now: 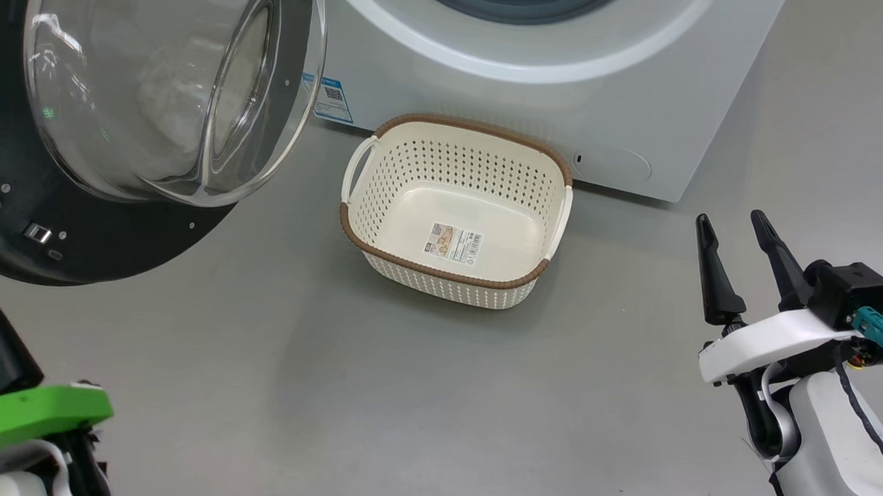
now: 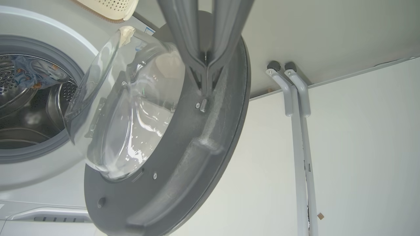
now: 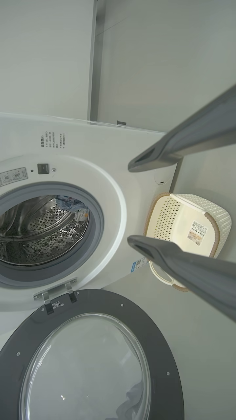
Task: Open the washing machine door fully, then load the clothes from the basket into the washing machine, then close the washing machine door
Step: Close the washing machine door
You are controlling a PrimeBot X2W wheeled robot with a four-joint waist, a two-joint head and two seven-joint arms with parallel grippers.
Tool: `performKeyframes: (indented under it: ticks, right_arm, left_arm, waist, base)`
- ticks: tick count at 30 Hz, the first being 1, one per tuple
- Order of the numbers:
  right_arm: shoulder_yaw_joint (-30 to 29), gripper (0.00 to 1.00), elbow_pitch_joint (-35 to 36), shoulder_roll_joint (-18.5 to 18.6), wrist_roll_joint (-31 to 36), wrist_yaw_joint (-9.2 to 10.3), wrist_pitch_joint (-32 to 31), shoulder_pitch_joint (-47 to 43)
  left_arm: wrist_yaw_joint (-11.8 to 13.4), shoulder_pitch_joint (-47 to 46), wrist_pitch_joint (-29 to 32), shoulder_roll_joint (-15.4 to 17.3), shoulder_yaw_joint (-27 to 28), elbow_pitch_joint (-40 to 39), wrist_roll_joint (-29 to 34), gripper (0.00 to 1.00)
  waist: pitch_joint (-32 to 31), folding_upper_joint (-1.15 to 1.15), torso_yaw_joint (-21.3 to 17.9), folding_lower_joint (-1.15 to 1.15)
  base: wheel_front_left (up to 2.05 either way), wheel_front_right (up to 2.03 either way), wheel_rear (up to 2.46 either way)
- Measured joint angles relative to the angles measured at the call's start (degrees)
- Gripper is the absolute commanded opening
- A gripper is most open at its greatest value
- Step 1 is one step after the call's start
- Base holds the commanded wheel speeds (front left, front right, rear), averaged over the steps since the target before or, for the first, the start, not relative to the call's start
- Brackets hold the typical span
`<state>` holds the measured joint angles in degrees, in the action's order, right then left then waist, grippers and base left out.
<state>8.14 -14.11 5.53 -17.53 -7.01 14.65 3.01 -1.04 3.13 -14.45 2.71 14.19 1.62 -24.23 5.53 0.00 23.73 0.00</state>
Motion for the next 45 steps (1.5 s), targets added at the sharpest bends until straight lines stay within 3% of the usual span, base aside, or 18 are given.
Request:
performKeyframes:
  ticks: [11, 22, 33, 37, 45]
  right_arm:
    - [0.5, 1.0, 0.0, 0.0, 0.0, -0.01, 0.0, 0.1]
    - [1.1, 1.0, 0.2, 0.0, 0.0, -0.01, 0.0, 1.3]
    - [0.5, 1.0, 0.3, 0.4, 0.0, 0.0, 0.0, 1.8]
    - [0.5, 1.0, 0.4, 0.9, 0.0, 0.0, 0.0, 2.5]
    - [0.9, 1.0, 0.4, 1.7, 0.0, 0.0, 0.0, 3.4]
  left_arm:
    - [-1.9, -7.5, -0.2, 4.9, 8.9, -2.2, -6.0, 0.0]
    - [-3.6, -15.6, 2.3, 12.5, 15.0, 1.2, -15.0, 0.0]
    - [-4.5, -21.3, 11.2, 14.5, 20.1, 11.6, -30.3, 0.0]
    - [-4.6, -24.4, 17.1, 14.2, 21.3, 16.1, -39.5, 0.0]
    - [-4.5, -25.5, 23.8, 14.3, 25.0, 21.9, -46.8, 0.0]
  waist:
    - [0.4, 0.0, -0.4, 0.0]
    - [1.8, 0.0, -2.0, 0.0]
    - [3.2, 0.0, -2.9, 0.0]
    - [4.0, 0.0, -3.3, 0.0]
    - [5.5, 0.0, -4.0, 0.0]
  base:
    - [0.0, 0.0, 0.0]
    - [0.0, 0.0, 0.0]
    - [0.0, 0.0, 0.0]
    - [0.0, 0.0, 0.0]
    - [0.0, 0.0, 0.0]
